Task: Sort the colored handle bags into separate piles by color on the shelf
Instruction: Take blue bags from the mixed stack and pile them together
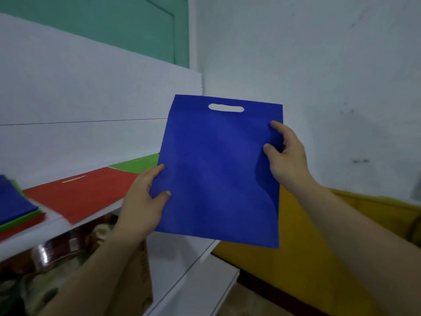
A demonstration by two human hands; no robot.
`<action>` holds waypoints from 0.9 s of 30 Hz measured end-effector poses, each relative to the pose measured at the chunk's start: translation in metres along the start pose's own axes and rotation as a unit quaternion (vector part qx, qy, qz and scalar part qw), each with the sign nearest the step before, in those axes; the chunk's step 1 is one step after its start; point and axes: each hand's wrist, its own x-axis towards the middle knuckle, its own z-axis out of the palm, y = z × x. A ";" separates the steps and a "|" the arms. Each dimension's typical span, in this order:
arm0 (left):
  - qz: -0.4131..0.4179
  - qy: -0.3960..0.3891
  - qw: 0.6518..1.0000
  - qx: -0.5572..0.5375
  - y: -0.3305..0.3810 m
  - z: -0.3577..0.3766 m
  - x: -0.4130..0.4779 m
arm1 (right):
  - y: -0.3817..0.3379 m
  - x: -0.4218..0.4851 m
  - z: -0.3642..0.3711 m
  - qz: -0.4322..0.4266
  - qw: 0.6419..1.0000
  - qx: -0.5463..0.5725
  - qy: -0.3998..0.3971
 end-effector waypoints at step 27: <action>0.057 -0.156 0.980 -0.108 0.015 0.357 0.122 | 0.201 0.129 -0.202 0.094 0.977 -0.139 0.129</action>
